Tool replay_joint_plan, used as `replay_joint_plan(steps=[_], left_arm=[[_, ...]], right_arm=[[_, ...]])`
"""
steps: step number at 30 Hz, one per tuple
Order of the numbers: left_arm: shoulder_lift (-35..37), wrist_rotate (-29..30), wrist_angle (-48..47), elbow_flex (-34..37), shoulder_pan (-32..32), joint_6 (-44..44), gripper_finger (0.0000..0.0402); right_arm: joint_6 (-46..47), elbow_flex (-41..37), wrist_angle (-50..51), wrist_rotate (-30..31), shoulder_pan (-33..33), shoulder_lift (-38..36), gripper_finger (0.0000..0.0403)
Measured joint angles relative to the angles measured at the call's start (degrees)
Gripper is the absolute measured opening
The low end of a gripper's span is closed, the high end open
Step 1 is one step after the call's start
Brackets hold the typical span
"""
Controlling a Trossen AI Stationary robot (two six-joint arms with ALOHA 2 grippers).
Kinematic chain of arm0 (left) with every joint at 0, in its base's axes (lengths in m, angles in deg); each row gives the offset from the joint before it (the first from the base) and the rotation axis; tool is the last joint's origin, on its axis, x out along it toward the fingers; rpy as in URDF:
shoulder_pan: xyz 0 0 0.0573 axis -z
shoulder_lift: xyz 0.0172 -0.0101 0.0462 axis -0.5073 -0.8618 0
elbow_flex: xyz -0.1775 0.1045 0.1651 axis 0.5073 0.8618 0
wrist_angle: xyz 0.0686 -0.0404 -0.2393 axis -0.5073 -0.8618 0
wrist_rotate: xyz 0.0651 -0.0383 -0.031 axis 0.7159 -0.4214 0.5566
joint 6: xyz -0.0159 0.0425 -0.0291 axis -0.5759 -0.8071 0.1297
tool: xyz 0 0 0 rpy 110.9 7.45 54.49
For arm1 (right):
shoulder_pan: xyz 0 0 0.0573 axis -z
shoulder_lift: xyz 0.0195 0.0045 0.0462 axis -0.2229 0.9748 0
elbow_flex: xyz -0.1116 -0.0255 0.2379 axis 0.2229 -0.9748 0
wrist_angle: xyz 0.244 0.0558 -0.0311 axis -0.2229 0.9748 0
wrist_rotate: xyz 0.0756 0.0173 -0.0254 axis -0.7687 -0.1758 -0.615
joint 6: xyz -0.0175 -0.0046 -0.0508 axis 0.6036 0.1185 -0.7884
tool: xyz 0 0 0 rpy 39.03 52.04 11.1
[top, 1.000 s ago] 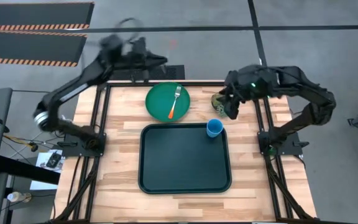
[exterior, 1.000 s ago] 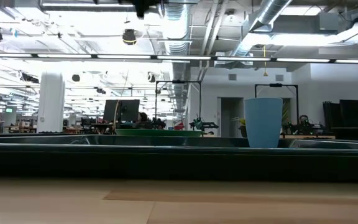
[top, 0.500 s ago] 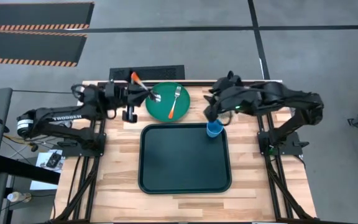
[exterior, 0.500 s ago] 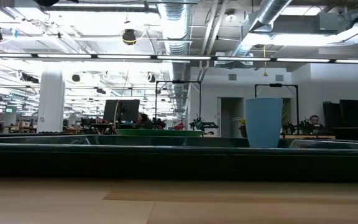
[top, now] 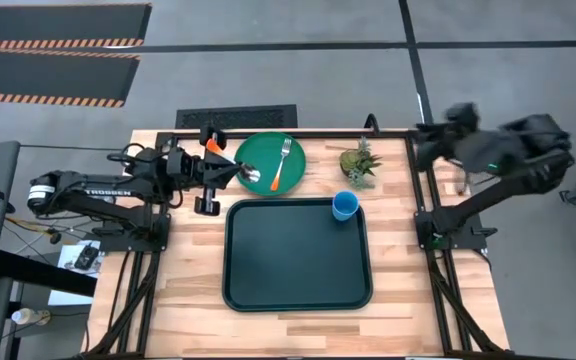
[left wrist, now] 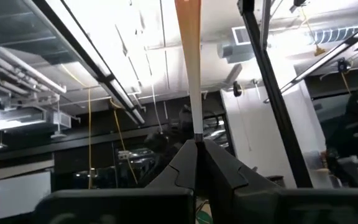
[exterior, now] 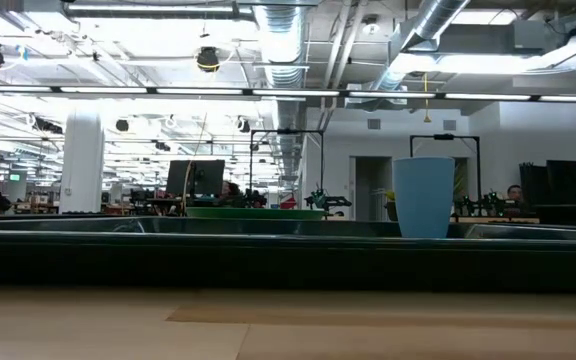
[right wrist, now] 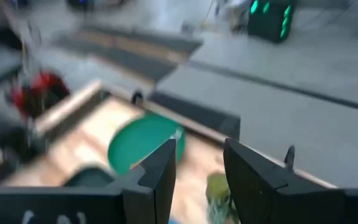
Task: Pick and place plate/cup/fork/spoon on tray
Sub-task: Put the orange spoon to the bottom of the blue cup on the black table tray
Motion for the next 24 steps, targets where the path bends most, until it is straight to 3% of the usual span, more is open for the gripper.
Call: replay_joint_plan(steps=[4, 7, 11, 14, 17, 20, 24], left_arm=[[-1.45, 0.92, 2.17, -0.04, 0.19, 0.44, 0.0], [-4.18, 1.17, 5.52, -0.04, 0.83, 0.42, 0.0], [-9.86, 1.18, 12.9, -0.07, 1.54, 0.44, 0.0], [-15.87, 1.15, 21.72, -0.96, 2.01, 0.95, 0.0], [-21.78, 0.88, 25.64, -3.88, 2.3, 2.08, 0.0], [-26.87, -1.17, 26.89, -7.86, 2.74, 3.38, 0.0], [-31.6, -4.62, 28.04, -13.23, 3.51, 4.01, 0.0]], right_arm=[[7.86, -21.2, -9.85, 5.64, -7.06, -11.03, 0.0159], [9.09, -37.61, -25.07, 7.06, -8.54, -17.08, 0.0159], [-3.7, -52.11, -57.22, 7.02, -7.4, -19.54, 0.0159], [-18.05, -58.94, -83.5, 2.32, -5.98, -18.75, 0.0159], [-24.49, -63.02, -102.43, -5.1, -1.73, -15.64, 0.0159], [-23.46, -64.77, -110.37, -16.12, 3.31, -13.14, 0.0159], [-18.19, -64.76, -111.62, -28.38, 8.75, -9.73, 0.0159]])
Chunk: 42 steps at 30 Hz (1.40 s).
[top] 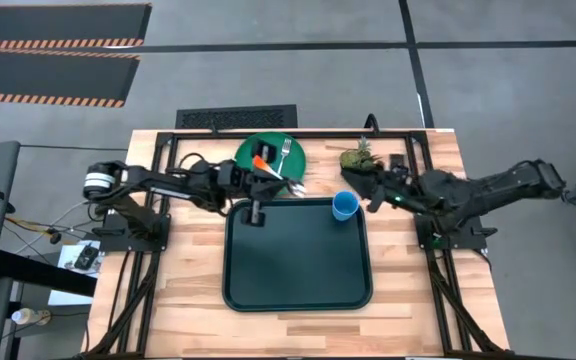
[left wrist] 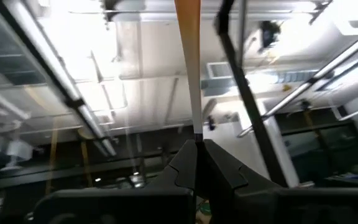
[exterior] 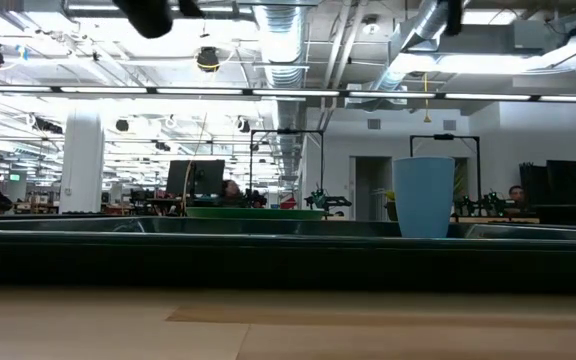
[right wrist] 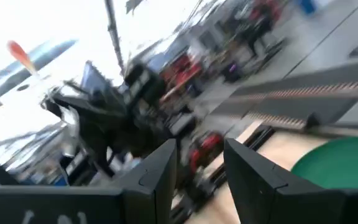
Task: Pick and place plate/cup/fork/spoon on tray
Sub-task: Put the orange spoon to the bottom of the blue cup on the black table tray
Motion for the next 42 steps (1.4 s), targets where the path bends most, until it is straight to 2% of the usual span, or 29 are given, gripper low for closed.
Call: replay_joint_plan(steps=[4, 7, 14, 18, 22, 27, 35, 39, 42], left_arm=[[-1.71, -2.28, -0.69, -2.47, -0.01, 0.08, 0.0], [-1.99, -2.41, -0.83, -3.25, -0.14, 0.08, 0.0], [-1.99, -6.89, -2.47, -4.48, -0.12, -1.57, 0.0], [-2.03, -6.84, -5.9, -4.58, -0.12, -3.62, 0.0], [-2.01, -6.84, -6.38, -4.58, -0.12, -3.87, 0.0], [-1.99, -6.82, -7.41, -4.58, -0.12, -4.44, 0.0], [-1.99, -6.75, -7.39, -4.58, -0.12, -4.77, 0.0], [-1.99, -6.73, -7.54, -4.58, -0.12, -4.88, 0.0], [-1.99, -6.73, -7.57, -4.58, -0.12, -4.95, 0.0]], right_arm=[[0.39, 0.02, -8.17, -13.33, 1.89, 2.39, 0.017], [0.11, 0.14, -12.64, -17.61, 1.79, 3.46, 0.0186], [2.86, 0.14, -14.59, -17.6, 1.85, 7.29, 0.0233], [3.66, 0.14, -19.65, -17.79, 1.86, 10.84, 0.0239], [3.79, 1.44, -24.2, -22.18, 1.84, 13.61, 0.0234], [3.72, 5.8, -23.8, -26.72, 1.84, 16.98, 0.023], [4.27, 8.29, -21.16, -28.18, 1.81, 19.55, 0.0227], [4.45, 8.29, -20.53, -28.09, 1.79, 19.55, 0.0205], [3.99, 8.29, -20.57, -28.08, 1.79, 19.51, 0.0169]])
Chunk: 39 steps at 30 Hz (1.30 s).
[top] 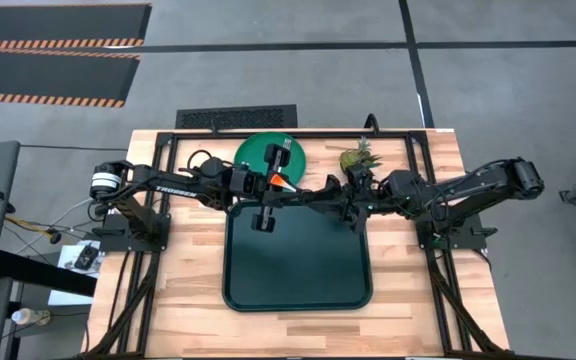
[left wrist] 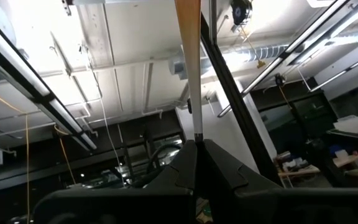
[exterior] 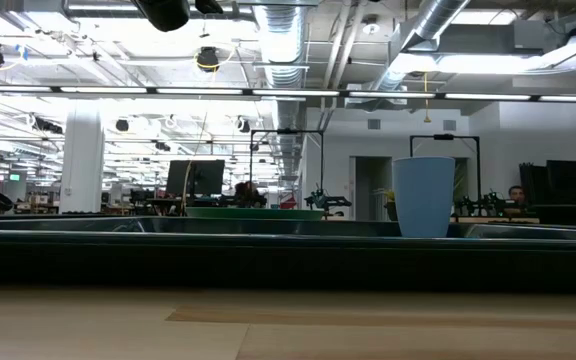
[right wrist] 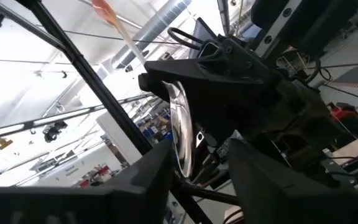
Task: Pick and place plate/cup/fork/spoon on tray
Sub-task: Put the orange spoon to the bottom of the blue cup on the black table tray
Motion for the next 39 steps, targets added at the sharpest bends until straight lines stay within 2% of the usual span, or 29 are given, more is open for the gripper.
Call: replay_joint_plan(steps=[10, 17, 23, 30, 34, 36, 39], left_arm=[[0.04, 0.5, -0.77, 0.04, -0.02, -0.9, 0.0], [0.15, 0.66, -1.33, 0.04, 0.0, -0.67, 0.0], [0.17, 6.43, -2.49, 0.03, 0.07, 3.79, 0.0019], [2.37, 12.15, -16.56, 0.09, 0.0, 5.53, 0.0111], [4.28, 13.87, -24.84, 0.11, 0.0, 6.71, 0.0164], [5.44, 13.32, -31.34, 0.09, 0.0, 8.39, 0.0185], [8.17, 11.6, -44.33, 0.11, 0.1, 10.7, 0.0203]], right_arm=[[-1.63, 0.0, -0.35, 0.21, -0.04, -0.02, 0.0017], [-2.15, -0.02, -0.37, 0.65, -0.07, -0.02, 0.0008], [-2.59, -0.02, 2.06, 1.89, 0.32, -1.65, 0.0004], [-2.79, 0.0, 17.8, 4.19, 2.93, -11.75, 0.0003], [-2.74, 0.0, 30.09, 4.69, 5.93, -18.26, 0.0002], [-3.35, 0.97, 40.92, 4.68, 8.24, -21.71, 0.0002], [-3.88, 4.6, 62.38, 4.97, 11.89, -24.96, 0.0002]])
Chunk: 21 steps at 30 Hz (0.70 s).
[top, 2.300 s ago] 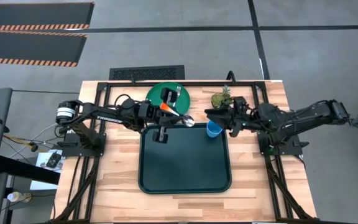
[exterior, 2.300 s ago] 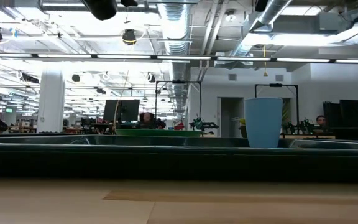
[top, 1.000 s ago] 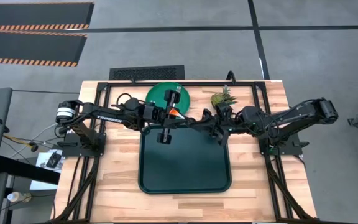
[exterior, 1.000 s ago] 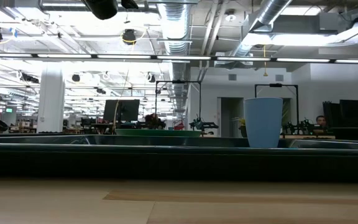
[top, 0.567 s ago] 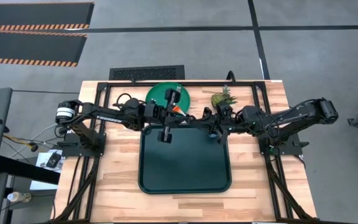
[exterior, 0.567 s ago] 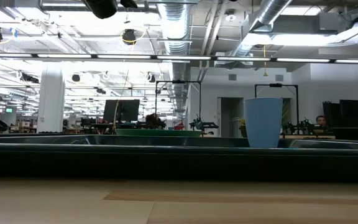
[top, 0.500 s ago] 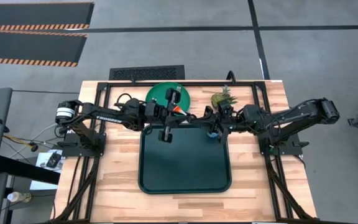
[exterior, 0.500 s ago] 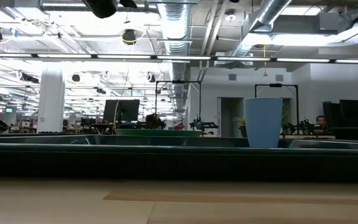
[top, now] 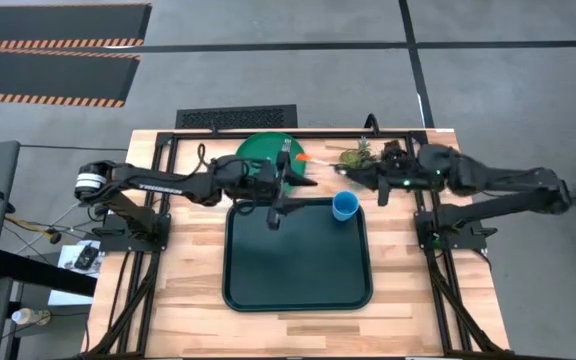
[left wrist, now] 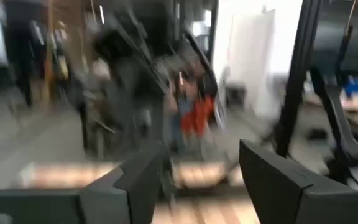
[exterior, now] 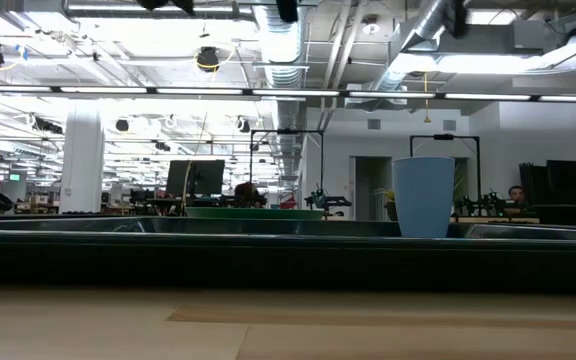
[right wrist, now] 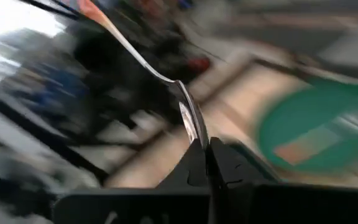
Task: Pick and place plate/cup/fork/spoon on tray
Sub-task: Put the orange spoon to the bottom of the blue cup on the black table tray
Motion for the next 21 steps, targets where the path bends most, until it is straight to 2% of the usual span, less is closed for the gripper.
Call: replay_joint_plan(steps=[3, 9, 15, 18, 21], left_arm=[[3.87, -0.78, -13.22, -0.02, 0.65, 1.92, 0.0209], [12.53, -0.18, -34.89, -0.02, 2.84, 2.76, 0.021], [21.09, 6.2, -45.34, -0.02, 5.43, 2.74, 0.021], [24.58, 9.37, -47.23, -0.02, 6.19, 2.69, 0.021], [26.89, 11.26, -47.69, -0.02, 6.59, 2.46, 0.021]], right_arm=[[-1.18, 2.98, 13.7, -0.53, 1.66, 0.44, 0.0002], [-8.71, 7.14, 29.38, -5.82, -0.57, 6.53, 0.0002], [-14.34, 7.29, 34.03, -12.25, -6.21, 17.5, 0.0002], [-16.07, 7.64, 37.49, -15.15, -8.42, 23.4, 0.0002], [-17.85, 10.26, 44.37, -15.37, -10.45, 29.36, 0.0002]])
